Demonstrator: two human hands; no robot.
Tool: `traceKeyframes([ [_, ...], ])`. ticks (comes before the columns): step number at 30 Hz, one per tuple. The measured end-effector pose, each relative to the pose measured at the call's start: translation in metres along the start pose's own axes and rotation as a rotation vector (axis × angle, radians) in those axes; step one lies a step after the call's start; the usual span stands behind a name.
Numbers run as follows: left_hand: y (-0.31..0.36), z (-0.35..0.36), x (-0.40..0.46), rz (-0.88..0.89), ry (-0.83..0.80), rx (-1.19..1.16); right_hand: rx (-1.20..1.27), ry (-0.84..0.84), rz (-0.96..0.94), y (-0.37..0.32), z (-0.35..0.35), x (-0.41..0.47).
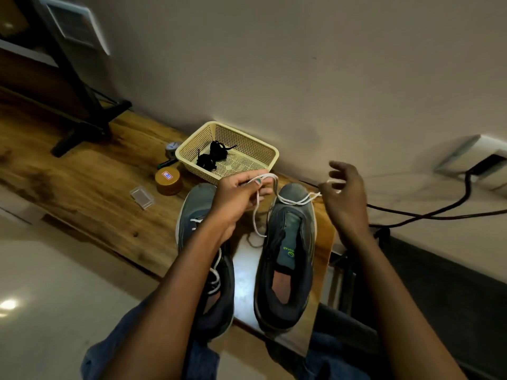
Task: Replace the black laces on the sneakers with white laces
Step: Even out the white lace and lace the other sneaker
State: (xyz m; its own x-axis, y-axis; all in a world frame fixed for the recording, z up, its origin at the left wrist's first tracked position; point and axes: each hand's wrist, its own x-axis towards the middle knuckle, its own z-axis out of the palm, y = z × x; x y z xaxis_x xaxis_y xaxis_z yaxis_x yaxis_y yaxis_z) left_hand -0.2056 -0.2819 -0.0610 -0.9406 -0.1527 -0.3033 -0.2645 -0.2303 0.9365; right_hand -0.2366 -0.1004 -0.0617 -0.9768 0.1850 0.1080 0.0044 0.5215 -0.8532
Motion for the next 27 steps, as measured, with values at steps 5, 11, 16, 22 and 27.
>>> traceKeyframes([
  [5, 0.003, 0.001, -0.001, -0.100, -0.099, -0.204, 0.011, -0.298, -0.263, -0.028, 0.021, -0.023],
  [11, 0.003, 0.006, -0.002, -0.163, -0.120, -0.398, -0.073, -0.356, -0.217, -0.024, 0.040, -0.034],
  [16, 0.003, 0.006, -0.004, -0.166, -0.122, -0.347, -0.033, -0.301, -0.132, -0.024, 0.042, -0.032],
  [22, 0.001, 0.003, -0.001, -0.027, 0.179, -0.293, -0.101, -0.365, -0.047, -0.029, 0.029, -0.028],
  [27, -0.006, -0.001, 0.004, 0.181, 0.378, -0.032, 0.207, -0.514, 0.173, -0.030, 0.004, -0.020],
])
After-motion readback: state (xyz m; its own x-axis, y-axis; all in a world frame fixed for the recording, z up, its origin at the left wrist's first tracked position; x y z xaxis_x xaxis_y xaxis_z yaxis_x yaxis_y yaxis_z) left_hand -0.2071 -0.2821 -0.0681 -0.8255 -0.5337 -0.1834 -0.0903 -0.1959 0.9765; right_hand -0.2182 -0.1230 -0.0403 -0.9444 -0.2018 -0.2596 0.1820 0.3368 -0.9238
